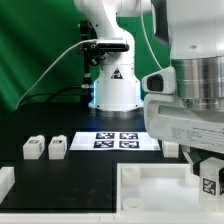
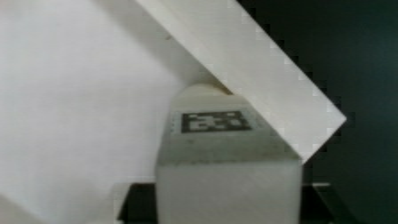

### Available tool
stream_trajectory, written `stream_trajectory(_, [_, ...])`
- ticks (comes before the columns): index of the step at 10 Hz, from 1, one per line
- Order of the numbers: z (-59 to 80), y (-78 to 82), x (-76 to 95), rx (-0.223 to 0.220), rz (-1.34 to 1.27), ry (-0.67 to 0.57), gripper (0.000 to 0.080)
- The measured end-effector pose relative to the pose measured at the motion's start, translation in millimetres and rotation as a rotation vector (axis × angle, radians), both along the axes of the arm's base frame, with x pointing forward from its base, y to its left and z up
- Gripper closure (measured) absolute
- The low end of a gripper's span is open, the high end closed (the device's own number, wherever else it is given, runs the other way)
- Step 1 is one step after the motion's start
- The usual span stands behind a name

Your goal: Assemble one leg

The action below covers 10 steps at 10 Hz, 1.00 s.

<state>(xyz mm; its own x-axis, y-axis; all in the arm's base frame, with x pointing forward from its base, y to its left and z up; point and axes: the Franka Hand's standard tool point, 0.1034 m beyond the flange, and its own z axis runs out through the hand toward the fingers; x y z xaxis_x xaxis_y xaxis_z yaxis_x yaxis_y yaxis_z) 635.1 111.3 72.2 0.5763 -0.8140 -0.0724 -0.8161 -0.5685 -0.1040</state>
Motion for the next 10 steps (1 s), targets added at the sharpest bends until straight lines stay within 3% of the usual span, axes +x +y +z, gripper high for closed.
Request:
stream_trajectory(2, [-0.6,-1.6,-2.1,0.042,-0.414,0.044,0.0506])
stream_trajectory(3, [-1.0,-1.4,-4.8,0.083,-0.616,0.052,0.0506])
stream_trajectory(5, [-0.8,-0.9,-5.1,0.128,-0.841,0.085,0.0506])
stream_trajectory(10, [0.5,-4.4,-5.3,0.113,-1.037,0.103,0.0501])
